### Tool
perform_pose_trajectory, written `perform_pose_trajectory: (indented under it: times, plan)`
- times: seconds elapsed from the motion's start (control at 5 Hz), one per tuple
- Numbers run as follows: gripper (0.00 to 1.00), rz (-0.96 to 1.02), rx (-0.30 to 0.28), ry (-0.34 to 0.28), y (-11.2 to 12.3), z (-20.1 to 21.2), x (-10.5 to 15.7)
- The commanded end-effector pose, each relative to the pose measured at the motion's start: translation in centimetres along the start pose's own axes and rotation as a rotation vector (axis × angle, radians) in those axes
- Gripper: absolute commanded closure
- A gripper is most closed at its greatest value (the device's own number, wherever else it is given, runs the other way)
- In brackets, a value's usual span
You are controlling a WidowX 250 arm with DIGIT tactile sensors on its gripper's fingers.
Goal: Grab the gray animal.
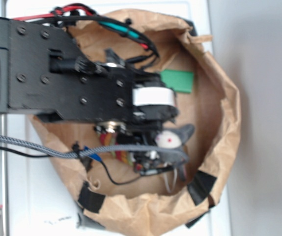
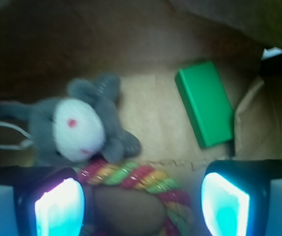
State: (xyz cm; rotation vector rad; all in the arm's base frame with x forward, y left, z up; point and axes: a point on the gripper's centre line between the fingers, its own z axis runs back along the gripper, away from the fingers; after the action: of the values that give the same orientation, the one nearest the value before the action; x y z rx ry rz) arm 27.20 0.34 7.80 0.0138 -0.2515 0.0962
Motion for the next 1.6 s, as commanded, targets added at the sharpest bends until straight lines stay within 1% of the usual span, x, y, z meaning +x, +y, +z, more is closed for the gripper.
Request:
perform_pose_trajectory:
  times: [0.0,0.2,0.4,0.6,0.8,1.0,1.2,1.4]
  plan:
    - [0.00,0.129,0.048,-0.062,-2.4,-0.7,3.4]
    - [0.00,0.140,0.078,-0.081,-3.3,-2.0,3.4]
    - [1.00,0.152,0.093,-0.094,-3.2,-2.3,2.6]
    - [1.00,0.165,0.073,-0.088,-2.8,-1.2,2.3]
    - [1.00,0.203,0.057,-0.068,-3.1,0.4,3.2]
    - [1.00,0.232,0.030,-0.035,-3.0,2.9,4.0]
    - [1.00,0.230,-0.012,0.022,-2.3,5.2,4.1]
    - [1.00,0.218,-0.048,0.034,-1.6,6.7,3.9]
